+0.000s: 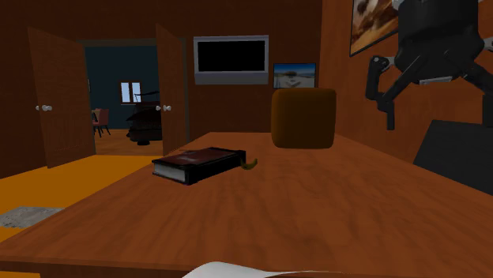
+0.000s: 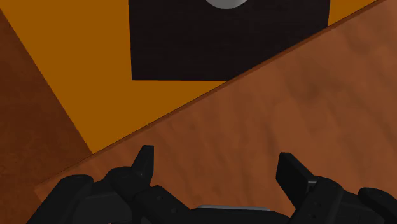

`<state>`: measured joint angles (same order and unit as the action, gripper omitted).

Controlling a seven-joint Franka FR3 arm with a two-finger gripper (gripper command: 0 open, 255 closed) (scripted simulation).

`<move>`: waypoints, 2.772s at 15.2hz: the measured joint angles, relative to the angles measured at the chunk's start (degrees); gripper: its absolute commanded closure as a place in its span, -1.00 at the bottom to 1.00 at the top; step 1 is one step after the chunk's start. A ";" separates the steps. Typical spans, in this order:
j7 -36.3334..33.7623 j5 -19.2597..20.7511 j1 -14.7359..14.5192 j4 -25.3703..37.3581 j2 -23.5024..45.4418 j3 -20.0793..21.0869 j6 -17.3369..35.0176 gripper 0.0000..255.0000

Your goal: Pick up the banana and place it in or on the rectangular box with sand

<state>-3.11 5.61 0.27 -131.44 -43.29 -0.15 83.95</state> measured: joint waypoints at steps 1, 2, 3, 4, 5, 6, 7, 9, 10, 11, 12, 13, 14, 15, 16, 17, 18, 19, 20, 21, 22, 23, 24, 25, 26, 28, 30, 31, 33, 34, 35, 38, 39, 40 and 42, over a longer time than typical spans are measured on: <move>0.00 0.00 0.00 0.00 0.00 0.00 0.00 -1.00; -0.41 -0.41 -0.20 -0.24 0.28 0.33 0.47 -1.00; -1.04 -1.05 -0.52 -0.52 0.82 0.87 1.22 -1.00; -1.79 -1.80 -0.89 -0.50 1.96 1.52 2.26 -1.00; -2.70 -2.65 -1.31 -0.02 3.44 2.32 3.19 -1.00; -3.54 -3.47 -1.72 0.65 4.73 3.08 3.72 -1.00; -4.36 -4.26 -2.12 1.04 6.09 3.81 4.67 -1.00; -5.68 -5.61 -2.86 0.83 8.14 5.03 6.90 -1.00; -6.68 -6.41 -3.32 1.59 9.71 5.95 7.75 -1.00; -7.25 -7.00 -3.65 1.78 10.82 6.50 8.69 -1.00; -8.02 -7.65 -4.03 2.48 12.31 7.23 9.52 -1.00; -8.68 -8.18 -4.34 3.41 13.92 7.86 10.25 -1.00; -9.43 -8.74 -4.70 4.11 15.28 8.55 10.96 -1.00; -10.15 -9.22 -5.03 4.86 16.99 9.25 11.98 -1.00; -11.06 -9.76 -5.44 5.66 18.62 10.08 12.87 -1.00; -11.47 -10.04 -5.64 6.46 20.29 10.54 13.81 -1.00; -12.04 -10.39 -5.91 7.32 21.79 11.08 14.53 -1.00; -12.61 -10.73 -6.21 8.06 23.06 11.63 15.17 -1.00; -13.08 -10.86 -6.38 9.37 25.03 12.11 15.92 -1.00; -14.14 -11.23 -6.88 10.13 26.78 13.02 16.99 -1.00; -15.04 -11.46 -7.27 11.42 28.46 13.75 17.50 -1.00; -15.98 -11.77 -7.74 12.13 29.75 14.52 18.23 -1.00; -16.72 -11.73 -8.01 14.16 31.85 15.11 18.42 -1.00; -17.28 -11.86 -8.31 14.95 33.23 15.59 19.11 -1.00; -18.09 -11.72 -8.64 16.84 35.41 16.20 19.52 -1.00; -19.43 -11.54 -9.30 19.94 38.93 17.19 20.16 -1.00; -21.17 -10.94 -10.16 24.23 43.33 18.26 20.47 -1.00; -21.78 -10.77 -10.57 25.36 44.91 18.67 21.05 -1.00; -22.96 -10.12 -11.40 29.10 48.67 19.34 21.25 -1.00; -23.78 -9.67 -11.97 31.69 50.87 19.72 20.98 -1.00; -24.64 -9.22 -12.64 33.88 52.95 20.10 20.99 -1.00; -27.02 -7.68 -14.90 40.76 59.55 21.00 20.99 -1.00; -27.79 -7.02 -15.77 43.80 62.11 21.16 20.60 -1.00; -28.00 -6.83 -16.10 44.91 63.14 21.23 20.57 -1.00; -28.20 -6.68 -16.39 44.69 63.92 21.28 21.62 -1.00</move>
<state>-31.31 -1.07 -16.12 -86.75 20.63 21.13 105.57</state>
